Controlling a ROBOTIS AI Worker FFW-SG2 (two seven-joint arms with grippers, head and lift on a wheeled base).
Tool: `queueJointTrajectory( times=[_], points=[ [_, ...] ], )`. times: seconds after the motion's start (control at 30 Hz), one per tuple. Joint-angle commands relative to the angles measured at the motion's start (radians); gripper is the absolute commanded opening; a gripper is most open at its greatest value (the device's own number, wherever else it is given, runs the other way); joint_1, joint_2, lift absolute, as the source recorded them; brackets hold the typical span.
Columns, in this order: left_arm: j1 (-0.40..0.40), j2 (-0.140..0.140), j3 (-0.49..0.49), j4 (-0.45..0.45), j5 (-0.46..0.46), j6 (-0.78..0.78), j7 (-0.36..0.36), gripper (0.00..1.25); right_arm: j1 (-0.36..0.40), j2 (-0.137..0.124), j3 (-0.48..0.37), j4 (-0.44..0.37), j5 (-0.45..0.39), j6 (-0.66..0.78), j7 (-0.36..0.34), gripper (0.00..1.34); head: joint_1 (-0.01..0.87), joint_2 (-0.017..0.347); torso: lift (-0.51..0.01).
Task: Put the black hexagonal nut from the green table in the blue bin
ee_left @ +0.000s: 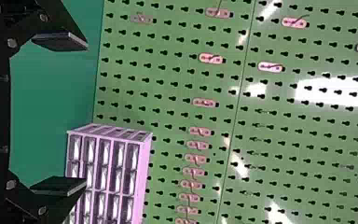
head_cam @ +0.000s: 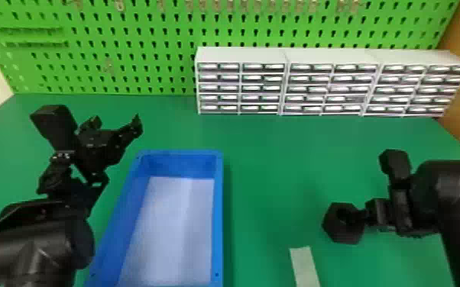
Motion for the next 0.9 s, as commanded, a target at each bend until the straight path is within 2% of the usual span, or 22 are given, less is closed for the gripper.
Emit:
queueJointTrajectory(
  times=[0.0,0.13,0.3,0.87],
  points=[
    [0.000,-0.003,0.000,0.000,0.000,0.000,0.000,1.00,-0.003,-0.002,0.002,0.003,-0.001,0.001,0.000,0.51,0.686,0.051,-0.097],
    [0.000,-0.003,0.001,0.000,0.000,0.000,0.000,1.00,-0.005,-0.008,0.008,0.004,-0.008,0.001,0.000,0.36,0.686,0.051,-0.097],
    [0.000,-0.003,0.003,0.000,0.000,0.000,0.002,1.00,-0.008,-0.009,0.011,0.004,-0.008,0.001,0.000,0.32,0.686,0.051,-0.097],
    [0.003,-0.003,0.001,0.000,-0.002,-0.002,0.003,1.00,-0.003,-0.012,0.012,0.003,-0.035,0.001,0.000,0.32,0.686,0.051,-0.097]
  ],
)
